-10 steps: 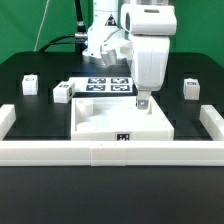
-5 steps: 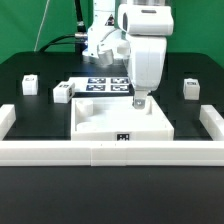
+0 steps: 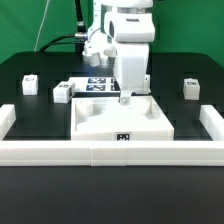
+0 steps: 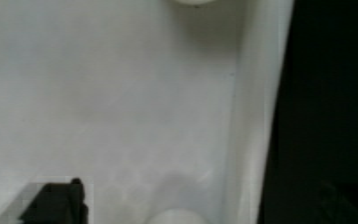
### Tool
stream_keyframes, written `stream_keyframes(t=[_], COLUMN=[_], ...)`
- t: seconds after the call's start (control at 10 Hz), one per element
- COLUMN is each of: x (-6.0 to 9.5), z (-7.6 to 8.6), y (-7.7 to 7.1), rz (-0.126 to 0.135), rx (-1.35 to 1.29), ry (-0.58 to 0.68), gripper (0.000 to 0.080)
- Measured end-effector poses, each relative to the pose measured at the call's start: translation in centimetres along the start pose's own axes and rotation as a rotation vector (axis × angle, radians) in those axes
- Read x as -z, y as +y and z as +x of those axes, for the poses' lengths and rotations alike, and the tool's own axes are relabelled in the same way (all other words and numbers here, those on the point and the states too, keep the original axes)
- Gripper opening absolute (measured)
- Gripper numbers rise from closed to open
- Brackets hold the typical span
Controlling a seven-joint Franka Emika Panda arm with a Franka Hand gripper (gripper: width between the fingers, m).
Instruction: Assemble one leg
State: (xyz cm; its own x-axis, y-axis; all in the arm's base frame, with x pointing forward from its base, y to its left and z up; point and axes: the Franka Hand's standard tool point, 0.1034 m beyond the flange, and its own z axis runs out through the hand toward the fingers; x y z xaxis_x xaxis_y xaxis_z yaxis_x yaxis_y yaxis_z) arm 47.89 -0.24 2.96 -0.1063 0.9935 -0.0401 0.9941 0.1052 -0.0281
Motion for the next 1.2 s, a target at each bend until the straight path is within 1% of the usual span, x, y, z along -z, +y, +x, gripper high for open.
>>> stream_keyframes(t=[0.1, 0.2, 0.3, 0.4, 0.5, 0.6, 0.7, 0.8, 0.9, 1.0, 1.1, 1.2], x=[-0.6, -1.3, -1.9, -2.1, -2.0, -2.1, -2.1, -2.1, -2.1, -2.1, -2.1, -2.0], z=[-0.2, -0.3, -0.2, -0.2, -0.2, -0.2, -0.2, -0.2, -0.2, -0.2, -0.2, -0.2], y=[-0.3, -0.4, -0.5, -0.4, -0.2, -0.2, -0.3, -0.3, -0.3, -0.3, -0.3, -0.2], rz=[0.009, 0.006, 0.015, 0.018, 0.014, 0.016, 0.016, 0.016, 0.017, 0.017, 0.017, 0.011], rx=[-0.006, -0.011, -0.012, -0.013, -0.013, -0.013, -0.013, -0.013, -0.013, -0.013, -0.013, -0.014], ry=[0.003, 0.01, 0.013, 0.014, 0.013, 0.013, 0.013, 0.013, 0.013, 0.013, 0.014, 0.014], gripper=[0.065, 0.065, 0.065, 0.065, 0.065, 0.065, 0.0531, 0.0384, 0.0384, 0.0205, 0.0205, 0.0058])
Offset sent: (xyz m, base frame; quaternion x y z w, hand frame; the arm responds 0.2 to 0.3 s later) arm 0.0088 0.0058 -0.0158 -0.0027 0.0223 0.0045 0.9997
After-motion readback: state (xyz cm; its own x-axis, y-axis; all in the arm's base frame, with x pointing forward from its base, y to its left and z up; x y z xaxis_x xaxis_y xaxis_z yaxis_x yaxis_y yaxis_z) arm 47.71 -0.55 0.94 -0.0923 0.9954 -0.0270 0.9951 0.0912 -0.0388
